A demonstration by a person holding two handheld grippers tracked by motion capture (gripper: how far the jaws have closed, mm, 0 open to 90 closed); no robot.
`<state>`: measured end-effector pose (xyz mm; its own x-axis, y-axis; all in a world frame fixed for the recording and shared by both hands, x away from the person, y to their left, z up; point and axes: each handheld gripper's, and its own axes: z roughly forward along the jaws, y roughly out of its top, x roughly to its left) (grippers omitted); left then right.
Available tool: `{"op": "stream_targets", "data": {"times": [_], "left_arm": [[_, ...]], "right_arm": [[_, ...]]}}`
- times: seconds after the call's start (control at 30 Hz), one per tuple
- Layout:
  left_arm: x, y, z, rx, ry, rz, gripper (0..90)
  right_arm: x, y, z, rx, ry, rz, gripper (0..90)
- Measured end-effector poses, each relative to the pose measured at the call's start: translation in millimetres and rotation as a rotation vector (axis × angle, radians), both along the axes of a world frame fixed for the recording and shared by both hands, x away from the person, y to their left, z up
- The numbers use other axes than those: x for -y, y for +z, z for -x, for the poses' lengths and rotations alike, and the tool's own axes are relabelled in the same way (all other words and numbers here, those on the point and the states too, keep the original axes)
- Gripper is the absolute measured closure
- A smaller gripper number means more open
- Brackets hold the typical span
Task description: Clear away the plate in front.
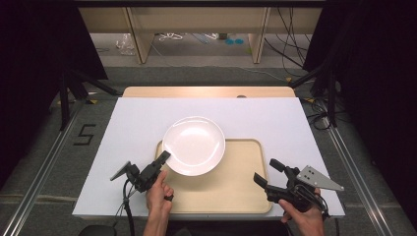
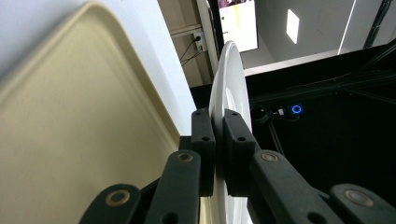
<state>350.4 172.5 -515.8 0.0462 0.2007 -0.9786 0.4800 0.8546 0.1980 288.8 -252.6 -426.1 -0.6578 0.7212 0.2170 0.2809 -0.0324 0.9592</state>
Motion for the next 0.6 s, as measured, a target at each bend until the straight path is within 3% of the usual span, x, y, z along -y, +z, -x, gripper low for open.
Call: {"op": "stream_targets", "data": {"times": [0.03,0.1,0.17,0.23,0.27,0.6], "left_arm": [[1.3,-0.9,2.1,0.002,-0.004,0.017,84.9],[4.5,0.0,5.0,0.009,-0.006,-0.007,84.7],[5.3,-1.3,9.2,0.006,-0.019,0.012,84.2],[6.1,-1.1,12.4,0.011,-0.016,0.002,84.4],[6.9,-1.6,13.7,0.014,-0.011,0.023,84.4],[12.2,-8.5,27.7,0.003,-0.032,0.008,84.5]], "right_arm": [[-0.1,0.0,0.0,0.000,0.001,-0.001,21.4],[-0.5,0.1,-0.2,0.004,-0.009,0.006,21.4],[-0.2,0.2,0.1,0.007,-0.006,0.009,21.4],[0.5,0.5,0.4,0.001,-0.009,0.008,21.4],[0.5,0.5,0.4,0.001,-0.009,0.008,21.4],[0.5,0.3,0.6,-0.001,0.000,0.002,21.4]]}}
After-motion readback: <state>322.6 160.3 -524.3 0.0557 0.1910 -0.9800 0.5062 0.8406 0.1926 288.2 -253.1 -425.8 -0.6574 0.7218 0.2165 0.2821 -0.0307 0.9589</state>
